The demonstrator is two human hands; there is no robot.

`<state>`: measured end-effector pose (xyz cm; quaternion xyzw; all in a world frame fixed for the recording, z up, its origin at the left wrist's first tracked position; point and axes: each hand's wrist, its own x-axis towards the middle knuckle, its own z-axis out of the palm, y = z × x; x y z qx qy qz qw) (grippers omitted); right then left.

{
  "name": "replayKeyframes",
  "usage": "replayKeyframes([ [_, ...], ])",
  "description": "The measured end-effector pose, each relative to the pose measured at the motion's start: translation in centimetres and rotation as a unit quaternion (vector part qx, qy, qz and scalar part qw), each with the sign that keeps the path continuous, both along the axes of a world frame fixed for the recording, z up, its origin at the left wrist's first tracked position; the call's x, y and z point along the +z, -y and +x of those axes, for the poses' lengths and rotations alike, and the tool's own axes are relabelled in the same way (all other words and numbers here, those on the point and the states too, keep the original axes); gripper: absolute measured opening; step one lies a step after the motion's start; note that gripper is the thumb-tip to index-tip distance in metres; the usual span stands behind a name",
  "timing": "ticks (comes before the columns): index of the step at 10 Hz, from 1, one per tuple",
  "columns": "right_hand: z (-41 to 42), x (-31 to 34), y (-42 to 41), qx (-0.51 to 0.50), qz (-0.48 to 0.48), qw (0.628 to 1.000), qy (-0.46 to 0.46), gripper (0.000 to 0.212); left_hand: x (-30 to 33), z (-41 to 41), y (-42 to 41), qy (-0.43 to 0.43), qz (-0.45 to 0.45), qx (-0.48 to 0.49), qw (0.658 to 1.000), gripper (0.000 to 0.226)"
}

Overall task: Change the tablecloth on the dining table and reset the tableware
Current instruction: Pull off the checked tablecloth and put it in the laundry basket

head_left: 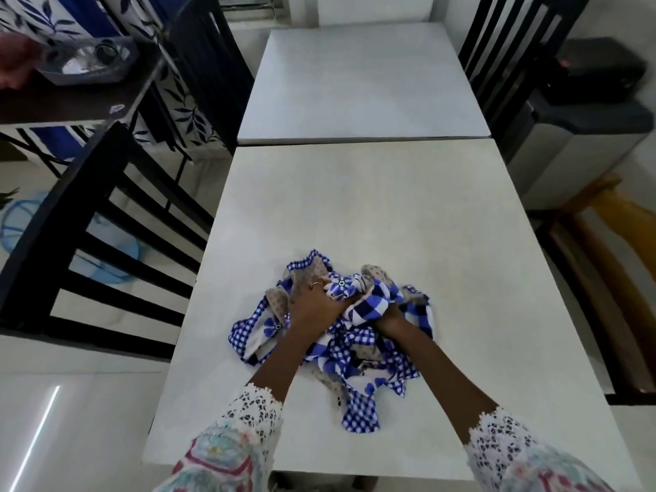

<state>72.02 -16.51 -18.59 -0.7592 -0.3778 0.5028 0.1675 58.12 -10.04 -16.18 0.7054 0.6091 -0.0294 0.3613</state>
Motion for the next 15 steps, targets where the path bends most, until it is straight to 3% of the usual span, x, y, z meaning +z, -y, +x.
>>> replayKeyframes([
  [1,-1.3,1.8,-0.3,-0.105,0.052,0.988,-0.099,0.011,2.0,-1.6,-2.3,-0.092,-0.063,-0.009,0.994,0.055],
  [2,-1.3,1.8,-0.2,-0.198,0.113,0.968,-0.105,0.025,2.6,-2.6,-2.9,-0.115,-0.035,-0.035,0.992,0.052],
  [3,-1.5,1.4,0.0,-0.207,0.158,0.963,-0.070,0.049,2.7,-3.1,-2.8,0.010,-0.033,-0.092,0.995,0.061],
  [4,-1.8,0.9,0.5,-0.197,0.142,0.966,-0.086,0.061,1.5,-4.2,-1.0,0.266,-0.142,0.010,0.953,0.046],
  [5,-2.3,0.6,0.8,-0.216,0.127,0.958,-0.139,0.059,0.0,-3.7,-1.2,0.254,-0.192,0.233,0.919,0.054],
  [7,-2.9,0.9,1.0,-0.261,0.151,0.941,-0.156,0.056,0.6,-3.3,-0.5,0.008,-0.110,0.173,0.979,0.046],
  [8,-3.0,0.6,0.9,-0.311,0.142,0.927,-0.151,0.049,1.0,-3.7,-0.2,-0.022,-0.084,0.114,0.990,0.071],
  [9,-4.4,0.7,1.4,-0.376,0.108,0.902,-0.185,0.041,2.4,-4.4,0.5,0.197,-0.182,0.226,0.937,0.102],
  [10,-6.1,2.2,1.7,-0.396,0.118,0.881,-0.232,0.040,1.7,-5.5,0.6,0.302,-0.238,0.306,0.871,0.108],
  [11,-8.9,6.4,1.4,-0.342,0.166,0.865,-0.327,0.040,0.6,-8.1,0.1,0.374,-0.291,0.340,0.813,0.117],
  [12,-10.7,10.0,0.8,-0.275,0.185,0.864,-0.378,0.035,6.5,-10.5,0.7,0.428,-0.306,0.349,0.775,0.075],
  [13,-13.2,12.8,-0.5,-0.237,0.204,0.875,-0.368,0.033,9.5,-13.4,0.1,0.462,-0.306,0.347,0.756,0.056],
  [14,-18.3,15.9,-3.0,-0.226,0.235,0.882,-0.340,0.043,12.6,-18.6,-1.9,0.476,-0.302,0.352,0.747,0.067],
  [15,-23.4,19.3,-6.0,-0.221,0.273,0.879,-0.322,0.038,16.6,-23.4,-4.1,0.479,-0.266,0.337,0.766,0.070],
])
